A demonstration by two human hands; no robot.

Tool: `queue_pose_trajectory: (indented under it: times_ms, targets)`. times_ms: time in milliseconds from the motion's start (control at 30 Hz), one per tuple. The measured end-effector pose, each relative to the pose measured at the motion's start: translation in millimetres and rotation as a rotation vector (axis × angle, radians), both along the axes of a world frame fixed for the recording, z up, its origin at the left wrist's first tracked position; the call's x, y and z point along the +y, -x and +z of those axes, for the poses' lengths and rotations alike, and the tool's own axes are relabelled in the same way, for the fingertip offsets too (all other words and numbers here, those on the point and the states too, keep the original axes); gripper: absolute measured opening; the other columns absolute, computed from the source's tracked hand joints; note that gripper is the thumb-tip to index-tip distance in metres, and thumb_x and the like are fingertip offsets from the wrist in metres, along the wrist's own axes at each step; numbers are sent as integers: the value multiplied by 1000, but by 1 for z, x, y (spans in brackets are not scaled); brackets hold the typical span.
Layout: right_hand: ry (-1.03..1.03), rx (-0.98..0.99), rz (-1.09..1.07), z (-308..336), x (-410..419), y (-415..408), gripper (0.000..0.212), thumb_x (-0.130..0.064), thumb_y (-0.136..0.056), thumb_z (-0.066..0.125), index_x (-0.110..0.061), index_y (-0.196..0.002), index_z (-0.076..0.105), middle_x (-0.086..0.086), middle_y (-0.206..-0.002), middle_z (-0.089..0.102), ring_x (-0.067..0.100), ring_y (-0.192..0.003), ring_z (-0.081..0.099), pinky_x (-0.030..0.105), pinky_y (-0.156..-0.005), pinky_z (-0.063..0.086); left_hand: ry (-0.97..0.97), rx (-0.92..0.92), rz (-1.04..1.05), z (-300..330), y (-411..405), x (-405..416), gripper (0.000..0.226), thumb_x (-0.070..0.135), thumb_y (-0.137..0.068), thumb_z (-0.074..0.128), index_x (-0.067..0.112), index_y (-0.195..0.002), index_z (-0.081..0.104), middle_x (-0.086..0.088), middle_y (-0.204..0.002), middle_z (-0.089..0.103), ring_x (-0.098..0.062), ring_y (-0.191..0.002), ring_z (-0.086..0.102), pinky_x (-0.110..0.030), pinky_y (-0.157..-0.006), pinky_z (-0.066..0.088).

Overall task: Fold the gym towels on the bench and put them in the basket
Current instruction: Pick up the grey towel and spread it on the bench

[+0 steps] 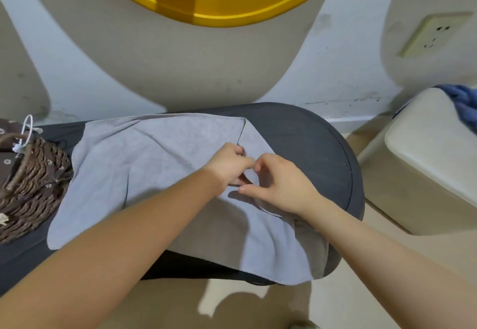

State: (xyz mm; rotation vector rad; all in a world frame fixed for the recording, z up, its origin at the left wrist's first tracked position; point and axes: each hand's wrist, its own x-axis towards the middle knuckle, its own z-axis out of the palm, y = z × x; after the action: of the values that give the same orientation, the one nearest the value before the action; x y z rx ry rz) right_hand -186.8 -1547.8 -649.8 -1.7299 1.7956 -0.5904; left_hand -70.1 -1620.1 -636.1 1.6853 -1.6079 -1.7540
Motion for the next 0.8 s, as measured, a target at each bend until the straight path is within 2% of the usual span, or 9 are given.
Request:
queue_pose_trajectory:
  times_ms: [133, 233, 367, 433, 500, 600, 667, 733, 800]
  targets:
    - [108, 59, -146, 11, 4, 23, 35, -37, -81, 64, -17, -102, 44, -9, -81, 49, 17, -71, 50, 34, -63, 41, -188, 387, 124, 14, 29, -16, 11, 7, -90, 55, 15, -86, 49, -4, -79, 52, -15, -68, 55, -21, -57, 56]
    - [171, -46, -348, 14, -7, 57, 8, -13, -88, 53, -16, -95, 53, -4, -80, 56, 18, -70, 54, 31, -64, 43, -197, 436, 79, 12, 56, -21, 9, 14, -92, 53, 17, -84, 54, -3, -87, 64, -18, -86, 63, -28, -87, 52]
    - [61, -318, -594, 7, -32, 103, 8, -11, -89, 53, -17, -86, 59, -2, -77, 58, 6, -65, 48, 17, -57, 35, 121, 223, -5, 1, 81, -21, 17, 16, -97, 40, 20, -85, 52, 2, -90, 65, -8, -85, 59, -17, -81, 43]
    - [12, -376, -611, 0, -46, 122, 9, -10, -89, 53, -14, -83, 59, 2, -78, 58, 11, -66, 48, 21, -60, 36, 391, 68, -99, -7, 81, -21, 21, 12, -97, 39, 17, -92, 58, 2, -99, 64, 3, -74, 53, -3, -68, 38]
    - [-10, -369, -630, -7, -61, 138, 14, -9, -89, 54, -15, -76, 57, 4, -73, 57, 16, -67, 48, 27, -63, 38, 559, -25, -192, -14, 77, -21, 22, 8, -95, 41, 10, -107, 60, -1, -108, 62, 3, -76, 54, 2, -68, 36]
    - [-34, -395, -685, -14, -81, 158, 14, -8, -89, 51, -16, -79, 57, 7, -73, 60, 21, -66, 55, 34, -69, 46, 745, -129, -394, -26, 70, -22, 34, 16, -94, 43, 5, -124, 54, -7, -131, 53, -17, -118, 52, -13, -97, 35]
    - [-107, -294, -674, -19, -87, 162, 23, -16, -91, 50, -11, -112, 57, 14, -105, 63, 27, -93, 62, 40, -87, 49, 813, -313, -549, -38, 65, -21, 49, 29, -92, 42, 9, -137, 42, -6, -149, 34, -18, -138, 30, -28, -112, 21]
    - [-169, -185, -658, -21, -81, 158, 48, -32, -93, 48, -7, -134, 43, 13, -136, 48, 30, -123, 48, 39, -102, 39, 828, -508, -665, -48, 60, -17, 58, 38, -94, 40, 15, -146, 25, -2, -157, 11, -16, -145, 8, -30, -116, 4]
    - [-150, -109, -619, -21, -66, 148, 59, -45, -90, 50, -6, -134, 41, 12, -139, 43, 29, -127, 43, 39, -102, 36, 835, -595, -740, -53, 57, -8, 73, 54, -87, 25, 15, -148, 16, -3, -158, 3, -20, -146, 2, -34, -116, -1]
